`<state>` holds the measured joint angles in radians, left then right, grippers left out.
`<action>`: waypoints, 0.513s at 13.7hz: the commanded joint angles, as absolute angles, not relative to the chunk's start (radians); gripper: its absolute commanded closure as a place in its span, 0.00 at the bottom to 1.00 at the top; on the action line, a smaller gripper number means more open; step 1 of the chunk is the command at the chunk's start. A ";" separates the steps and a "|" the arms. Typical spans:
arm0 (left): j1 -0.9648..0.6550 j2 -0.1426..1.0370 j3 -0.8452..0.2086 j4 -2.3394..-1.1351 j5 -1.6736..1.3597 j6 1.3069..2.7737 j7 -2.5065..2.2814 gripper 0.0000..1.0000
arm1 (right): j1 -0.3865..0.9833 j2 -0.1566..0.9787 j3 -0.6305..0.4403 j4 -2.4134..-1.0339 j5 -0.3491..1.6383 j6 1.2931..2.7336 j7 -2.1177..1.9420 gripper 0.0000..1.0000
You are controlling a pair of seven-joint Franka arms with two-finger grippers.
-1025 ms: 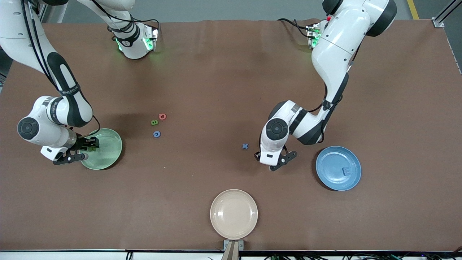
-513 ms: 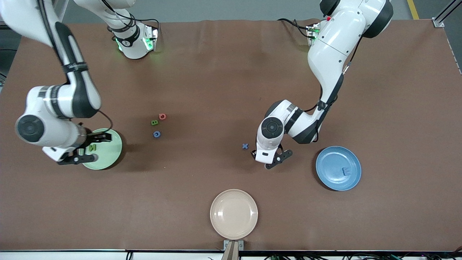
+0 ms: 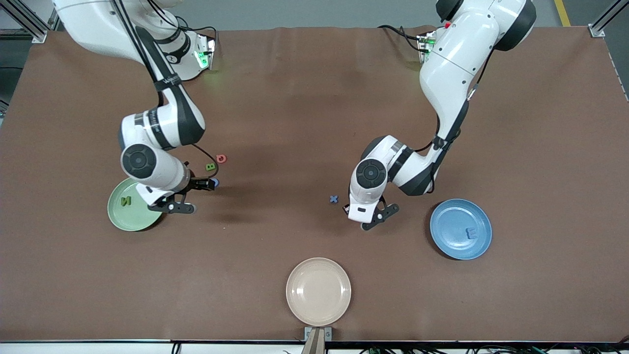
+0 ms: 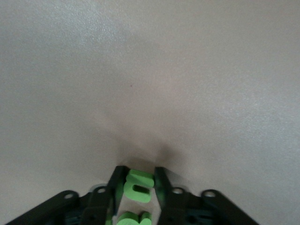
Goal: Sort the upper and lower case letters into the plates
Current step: 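Grasp the u with the left gripper while the right gripper reaches the c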
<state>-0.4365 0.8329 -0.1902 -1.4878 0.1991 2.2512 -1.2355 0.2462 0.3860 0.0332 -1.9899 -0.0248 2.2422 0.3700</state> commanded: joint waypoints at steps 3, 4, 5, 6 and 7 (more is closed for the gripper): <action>-0.413 0.831 -0.186 -1.496 0.204 2.258 -1.227 0.98 | 0.276 0.394 0.026 -2.148 -0.015 2.448 0.383 0.08; -0.408 0.824 -0.181 -1.496 0.206 2.258 -1.223 0.99 | 0.276 0.406 0.028 -2.148 -0.015 2.450 0.383 0.08; -0.390 0.809 -0.179 -1.494 0.212 2.258 -1.223 0.99 | 0.276 0.419 0.028 -2.149 -0.015 2.450 0.383 0.08; -0.365 0.784 -0.179 -1.493 0.216 2.257 -1.221 1.00 | 0.278 0.422 0.028 -2.157 -0.015 2.450 0.383 0.09; -0.339 0.757 -0.179 -1.493 0.216 2.255 -1.204 1.00 | 0.276 0.422 0.028 -2.160 -0.015 2.450 0.383 0.11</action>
<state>-0.3873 0.8231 -0.1774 -1.4759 0.2016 2.2609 -1.2313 0.2668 0.4291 0.0329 -2.1365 -0.0240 2.4352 0.3708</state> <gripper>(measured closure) 0.709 0.084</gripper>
